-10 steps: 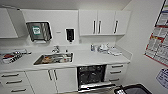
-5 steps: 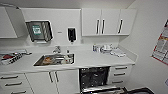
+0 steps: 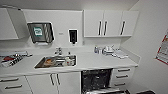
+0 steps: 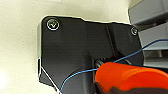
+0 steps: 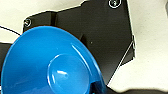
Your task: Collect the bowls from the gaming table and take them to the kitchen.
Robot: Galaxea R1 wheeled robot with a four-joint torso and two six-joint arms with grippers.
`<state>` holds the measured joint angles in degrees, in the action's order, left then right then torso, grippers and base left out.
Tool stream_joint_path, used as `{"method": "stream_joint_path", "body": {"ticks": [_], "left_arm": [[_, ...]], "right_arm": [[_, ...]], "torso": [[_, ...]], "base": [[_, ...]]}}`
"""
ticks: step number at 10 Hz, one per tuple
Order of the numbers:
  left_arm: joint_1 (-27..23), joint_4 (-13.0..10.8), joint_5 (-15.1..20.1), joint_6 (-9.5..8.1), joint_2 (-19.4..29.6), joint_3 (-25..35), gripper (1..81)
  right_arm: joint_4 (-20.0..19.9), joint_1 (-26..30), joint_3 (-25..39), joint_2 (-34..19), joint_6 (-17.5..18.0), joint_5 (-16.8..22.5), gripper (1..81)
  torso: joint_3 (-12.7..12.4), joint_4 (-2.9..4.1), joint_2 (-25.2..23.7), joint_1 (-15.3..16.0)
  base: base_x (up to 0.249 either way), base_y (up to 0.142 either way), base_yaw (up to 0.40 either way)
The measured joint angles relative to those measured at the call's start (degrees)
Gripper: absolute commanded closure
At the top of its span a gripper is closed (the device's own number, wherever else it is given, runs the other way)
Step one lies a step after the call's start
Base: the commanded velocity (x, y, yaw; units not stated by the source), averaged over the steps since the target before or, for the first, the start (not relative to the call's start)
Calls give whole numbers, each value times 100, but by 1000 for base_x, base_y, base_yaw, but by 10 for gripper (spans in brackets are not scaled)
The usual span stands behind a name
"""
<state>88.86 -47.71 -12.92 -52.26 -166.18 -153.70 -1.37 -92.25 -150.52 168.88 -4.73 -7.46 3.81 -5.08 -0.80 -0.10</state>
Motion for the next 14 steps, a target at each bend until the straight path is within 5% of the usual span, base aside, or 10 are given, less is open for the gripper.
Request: {"method": "stream_joint_path", "body": {"ticks": [14], "left_arm": [[-38,0,-2,0,13,-9,811]], "right_arm": [[-1,51,5,-7,2,-2,811]], "torso": [[2,-2,0,7]], "base": [[140,0,0]]}}
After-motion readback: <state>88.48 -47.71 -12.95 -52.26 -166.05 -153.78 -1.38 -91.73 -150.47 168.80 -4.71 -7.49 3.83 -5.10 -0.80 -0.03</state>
